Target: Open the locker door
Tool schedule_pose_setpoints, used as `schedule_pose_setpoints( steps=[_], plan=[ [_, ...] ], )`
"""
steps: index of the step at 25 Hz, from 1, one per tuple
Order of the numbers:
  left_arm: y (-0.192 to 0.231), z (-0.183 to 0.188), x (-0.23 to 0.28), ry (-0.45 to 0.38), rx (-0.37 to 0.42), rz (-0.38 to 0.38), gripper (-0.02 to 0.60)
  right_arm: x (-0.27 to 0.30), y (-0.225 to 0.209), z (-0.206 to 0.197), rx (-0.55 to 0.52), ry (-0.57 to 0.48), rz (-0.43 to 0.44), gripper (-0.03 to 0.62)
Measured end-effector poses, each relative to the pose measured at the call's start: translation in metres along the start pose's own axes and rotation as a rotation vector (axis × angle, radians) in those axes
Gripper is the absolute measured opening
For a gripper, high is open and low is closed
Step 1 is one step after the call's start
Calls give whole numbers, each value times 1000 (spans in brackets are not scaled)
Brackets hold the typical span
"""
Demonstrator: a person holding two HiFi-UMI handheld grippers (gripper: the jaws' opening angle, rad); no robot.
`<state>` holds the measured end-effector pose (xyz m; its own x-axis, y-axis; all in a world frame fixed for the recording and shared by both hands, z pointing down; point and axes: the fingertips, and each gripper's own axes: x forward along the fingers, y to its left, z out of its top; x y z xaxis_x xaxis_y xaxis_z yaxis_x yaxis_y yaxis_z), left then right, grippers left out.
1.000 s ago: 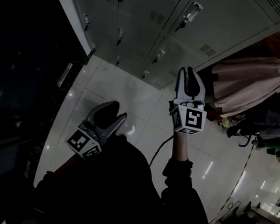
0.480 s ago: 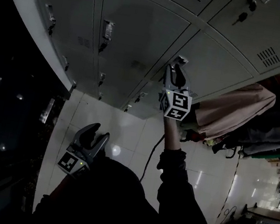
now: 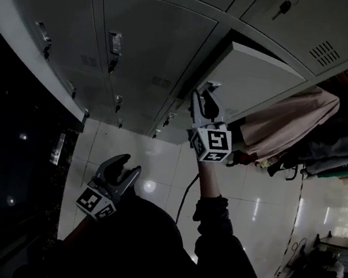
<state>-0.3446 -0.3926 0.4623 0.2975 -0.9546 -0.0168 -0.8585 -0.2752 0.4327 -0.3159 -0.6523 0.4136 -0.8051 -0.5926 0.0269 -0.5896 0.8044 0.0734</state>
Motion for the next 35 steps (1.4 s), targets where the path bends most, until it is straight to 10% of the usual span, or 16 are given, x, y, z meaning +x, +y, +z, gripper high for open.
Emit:
schedule_pose_setpoints(
  steps=[13,22,35],
  plan=[
    [-114,-44,10,95,11,-207,195,-227,-40,-1,57,-75,-90,135],
    [-194,-81,-57,101,39,-120,193,-284,-75,-13,37,-49,-245,107],
    [-241,-126,-143,161,39,-82,187,-479,101,-68,137,16,-225,8]
  ],
)
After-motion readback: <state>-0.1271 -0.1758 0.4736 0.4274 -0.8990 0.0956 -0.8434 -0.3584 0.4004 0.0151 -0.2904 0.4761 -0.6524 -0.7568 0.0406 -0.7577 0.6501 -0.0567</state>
